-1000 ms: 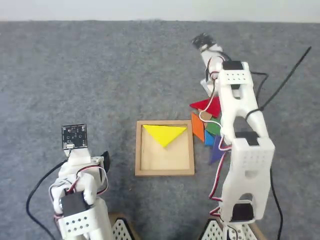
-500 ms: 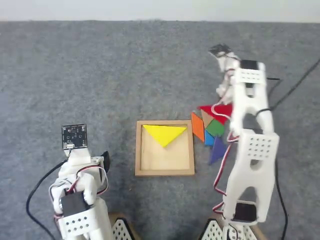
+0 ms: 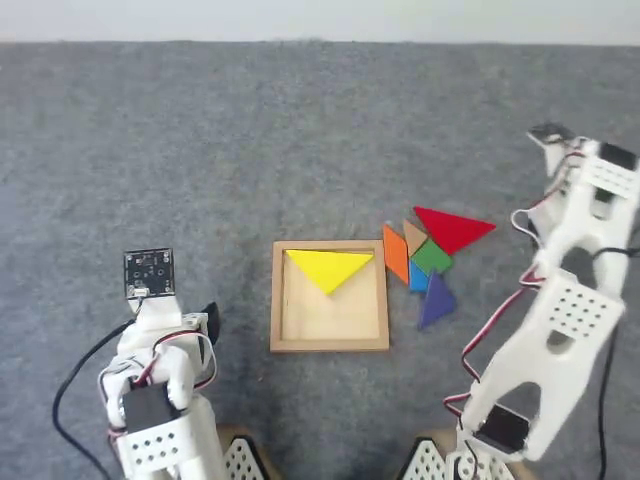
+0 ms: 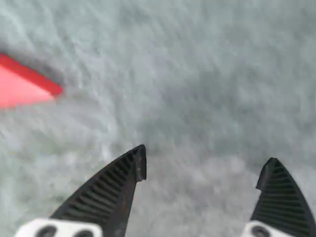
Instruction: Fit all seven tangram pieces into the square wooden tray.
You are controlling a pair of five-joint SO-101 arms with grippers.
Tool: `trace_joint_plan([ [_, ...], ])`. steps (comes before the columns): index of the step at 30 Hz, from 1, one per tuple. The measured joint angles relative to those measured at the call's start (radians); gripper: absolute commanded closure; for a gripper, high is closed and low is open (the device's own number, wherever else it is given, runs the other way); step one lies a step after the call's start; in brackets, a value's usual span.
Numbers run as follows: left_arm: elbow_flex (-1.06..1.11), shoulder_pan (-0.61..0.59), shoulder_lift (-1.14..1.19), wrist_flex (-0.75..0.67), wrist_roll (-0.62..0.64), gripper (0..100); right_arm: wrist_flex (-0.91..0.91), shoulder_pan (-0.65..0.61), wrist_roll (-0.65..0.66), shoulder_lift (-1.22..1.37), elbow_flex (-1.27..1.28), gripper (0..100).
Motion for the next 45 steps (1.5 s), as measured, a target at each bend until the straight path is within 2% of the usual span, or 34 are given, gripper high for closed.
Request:
trace_joint_plan([
  [6,0.0,0.0,0.0,0.0,0.0,76,0.06,-0.018,0.002,-0.123,0.002,64.1],
  [9,0.0,0.0,0.0,0.0,0.0,76,0.086,-0.11,-0.04,-0.186,0.002,64.1],
  [14,0.0,0.0,0.0,0.0,0.0,76,0.087,-0.338,-0.146,-0.247,0.002,64.1],
  [17,0.0,0.0,0.0,0.0,0.0,76,0.034,-0.446,-0.221,-0.245,0.002,64.1],
  [20,0.0,0.0,0.0,0.0,0.0,76,-0.041,-0.494,-0.27,-0.213,0.0,64.1],
  [26,0.0,0.0,0.0,0.0,0.0,76,-0.107,-0.565,-0.281,-0.044,0.002,64.1],
  [32,0.0,0.0,0.0,0.0,0.0,76,-0.109,-0.523,-0.279,-0.006,0.002,64.2],
  [37,0.0,0.0,0.0,0.0,0.0,76,-0.08,-0.394,-0.222,-0.006,0.002,68.3],
  [45,0.0,0.0,0.0,0.0,0.0,76,0.015,-0.226,-0.109,-0.006,0.002,68.0],
])
